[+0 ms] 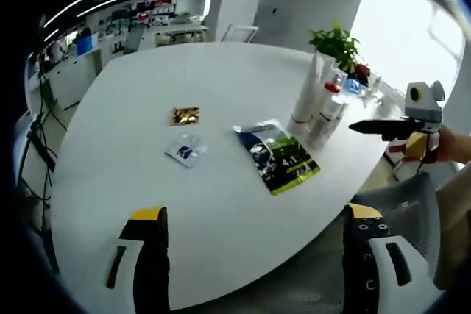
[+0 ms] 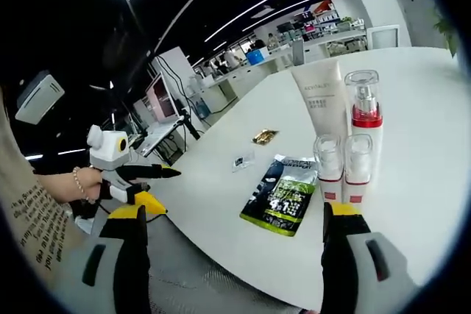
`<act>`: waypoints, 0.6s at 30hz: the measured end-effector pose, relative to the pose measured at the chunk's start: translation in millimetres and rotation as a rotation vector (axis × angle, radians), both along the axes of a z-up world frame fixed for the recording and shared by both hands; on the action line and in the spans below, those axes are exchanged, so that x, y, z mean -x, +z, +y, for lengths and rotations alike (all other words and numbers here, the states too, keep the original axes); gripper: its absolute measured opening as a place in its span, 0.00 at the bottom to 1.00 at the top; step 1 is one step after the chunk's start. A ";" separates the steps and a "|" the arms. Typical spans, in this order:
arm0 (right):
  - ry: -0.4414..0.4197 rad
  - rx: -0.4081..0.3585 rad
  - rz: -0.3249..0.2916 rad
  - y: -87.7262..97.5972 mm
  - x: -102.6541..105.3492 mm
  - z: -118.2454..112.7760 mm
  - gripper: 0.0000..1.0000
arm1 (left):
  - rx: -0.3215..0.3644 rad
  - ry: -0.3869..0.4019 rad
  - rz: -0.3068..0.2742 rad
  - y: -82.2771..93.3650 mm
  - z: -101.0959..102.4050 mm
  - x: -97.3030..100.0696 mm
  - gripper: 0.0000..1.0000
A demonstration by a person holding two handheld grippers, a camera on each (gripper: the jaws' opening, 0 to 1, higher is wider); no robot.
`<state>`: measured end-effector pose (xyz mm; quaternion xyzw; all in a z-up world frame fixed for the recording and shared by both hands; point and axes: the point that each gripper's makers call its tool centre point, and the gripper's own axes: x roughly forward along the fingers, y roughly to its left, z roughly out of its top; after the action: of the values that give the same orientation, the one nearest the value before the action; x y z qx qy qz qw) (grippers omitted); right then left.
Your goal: Arrange the skincare products in the storage area until every visible bottle or jar stands upright without overlapping.
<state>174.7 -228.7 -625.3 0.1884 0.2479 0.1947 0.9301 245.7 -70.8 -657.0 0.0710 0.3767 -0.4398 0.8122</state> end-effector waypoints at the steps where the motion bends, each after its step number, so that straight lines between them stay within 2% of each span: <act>1: -0.005 0.000 0.003 -0.7 1.0 -1.1 1.00 | -0.002 -0.005 -0.002 -0.3 -1.3 -1.5 0.97; 9: -0.053 -0.005 0.009 -2.8 5.3 -11.3 1.00 | -0.036 -0.054 -0.006 -8.9 -13.0 -17.8 0.97; 18: -0.114 -0.002 0.033 -10.6 14.8 -24.8 1.00 | -0.100 -0.093 -0.017 -25.1 -23.8 -48.8 0.97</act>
<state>159.9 -253.5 -635.9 0.2065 0.2519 0.1385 0.9353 294.5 -94.6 -682.1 0.1326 0.3876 -0.4572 0.7894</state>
